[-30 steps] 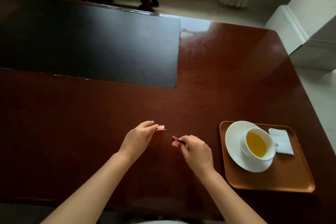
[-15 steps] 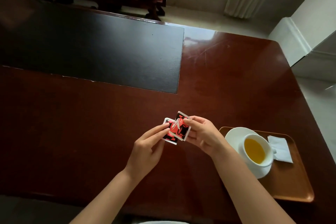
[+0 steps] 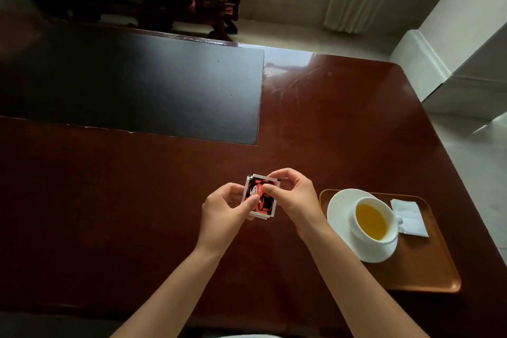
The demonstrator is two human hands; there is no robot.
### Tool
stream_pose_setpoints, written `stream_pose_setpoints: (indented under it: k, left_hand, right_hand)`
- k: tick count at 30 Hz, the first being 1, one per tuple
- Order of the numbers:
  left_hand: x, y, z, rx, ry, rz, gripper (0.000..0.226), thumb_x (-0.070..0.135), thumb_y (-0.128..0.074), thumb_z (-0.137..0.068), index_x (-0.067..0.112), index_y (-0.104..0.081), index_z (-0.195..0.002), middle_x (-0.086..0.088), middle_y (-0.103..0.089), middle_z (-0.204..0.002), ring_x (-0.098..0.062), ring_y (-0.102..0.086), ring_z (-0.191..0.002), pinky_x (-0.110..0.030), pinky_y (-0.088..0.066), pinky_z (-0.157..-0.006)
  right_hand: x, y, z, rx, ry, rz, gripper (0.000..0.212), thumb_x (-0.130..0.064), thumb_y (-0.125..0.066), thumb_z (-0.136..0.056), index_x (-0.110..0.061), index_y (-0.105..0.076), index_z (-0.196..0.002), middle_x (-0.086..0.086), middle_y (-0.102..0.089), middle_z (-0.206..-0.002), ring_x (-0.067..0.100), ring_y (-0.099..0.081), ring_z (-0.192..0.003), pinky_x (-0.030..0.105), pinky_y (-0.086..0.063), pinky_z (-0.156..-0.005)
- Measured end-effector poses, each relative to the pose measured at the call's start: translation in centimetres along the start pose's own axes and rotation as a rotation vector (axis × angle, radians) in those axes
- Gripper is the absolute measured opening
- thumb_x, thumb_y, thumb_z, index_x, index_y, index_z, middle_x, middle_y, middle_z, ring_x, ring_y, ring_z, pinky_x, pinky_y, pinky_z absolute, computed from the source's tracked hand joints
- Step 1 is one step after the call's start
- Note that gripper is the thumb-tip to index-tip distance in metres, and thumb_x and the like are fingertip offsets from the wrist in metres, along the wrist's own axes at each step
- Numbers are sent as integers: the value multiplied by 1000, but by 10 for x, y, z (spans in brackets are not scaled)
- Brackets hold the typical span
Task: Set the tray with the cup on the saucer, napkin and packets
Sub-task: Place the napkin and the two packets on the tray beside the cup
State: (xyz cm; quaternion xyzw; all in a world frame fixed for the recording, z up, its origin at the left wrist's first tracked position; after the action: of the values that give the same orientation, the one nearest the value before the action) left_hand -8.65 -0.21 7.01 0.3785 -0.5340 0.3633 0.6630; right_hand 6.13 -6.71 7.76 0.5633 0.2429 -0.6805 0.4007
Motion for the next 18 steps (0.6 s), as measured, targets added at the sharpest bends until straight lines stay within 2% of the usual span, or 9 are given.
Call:
stream_pose_setpoints:
  k: [2,5,7,10,13,15,18]
  left_hand:
    - [-2,-6,2,-42,18,47,7,19,-75,-76,18,-69,-80,-6,-72,-73,-17,-69,-58,-16,-47,-47]
    - [-3,-15,6,-60,20,78,5,19,-73,-77,19,-70,-80,-4,-73,-76,-19,-71,-65,-19,-50,-50]
    - [-6,-25,11,-96,24,91,5,17,-73,-78,21,-70,-79,-2,-73,-75,-19,-71,-66,-19,-51,-51]
    - [-11,-48,21,-202,47,83,11,14,-71,-79,25,-69,-77,-2,-73,-74,-18,-70,-68,-19,-51,-53]
    - [-12,-69,32,-292,83,74,5,19,-72,-79,24,-72,-79,1,-74,-77,-9,-69,-73,-18,-54,-57]
    - [-10,-83,40,-335,101,91,4,25,-70,-80,23,-73,-83,5,-75,-78,-7,-70,-74,-17,-54,-57]
    - [-3,-105,55,-346,95,110,6,19,-69,-81,19,-73,-86,2,-76,-77,-11,-71,-72,-19,-56,-58]
  right_hand:
    - [1,8,4,24,-1,7,21,-12,-73,-76,-18,-64,-94,6,-69,-92,13,-67,-83,19,-54,-62]
    - [8,19,16,18,-54,-83,20,-9,-70,-80,-12,-63,-99,14,-69,-98,24,-69,-89,36,-59,-73]
    - [13,26,28,9,-56,-108,13,-7,-68,-81,-6,-66,-94,14,-71,-93,24,-70,-85,33,-60,-69]
    - [20,47,45,100,-33,-105,6,-2,-68,-80,-6,-66,-84,10,-71,-83,23,-70,-79,30,-60,-65]
    - [33,71,62,184,-46,-117,6,-1,-68,-80,-4,-65,-84,17,-71,-86,30,-69,-84,42,-59,-70]
    - [39,87,72,192,-55,-125,7,-2,-68,-80,-3,-65,-86,19,-71,-89,31,-70,-85,45,-58,-73]
    - [41,110,86,177,-36,-98,10,-4,-70,-79,-12,-64,-79,11,-72,-82,23,-71,-80,36,-59,-68]
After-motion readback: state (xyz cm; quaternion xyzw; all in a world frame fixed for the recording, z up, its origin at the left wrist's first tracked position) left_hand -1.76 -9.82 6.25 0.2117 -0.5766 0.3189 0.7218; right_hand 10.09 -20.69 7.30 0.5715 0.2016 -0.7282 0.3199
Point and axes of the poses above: each hand's wrist, its own z-axis away from the middle knuckle, its own y-axis out of the back of the hand, x = y × z, the point moved 9 cm from there along -z, towards the middle knuckle
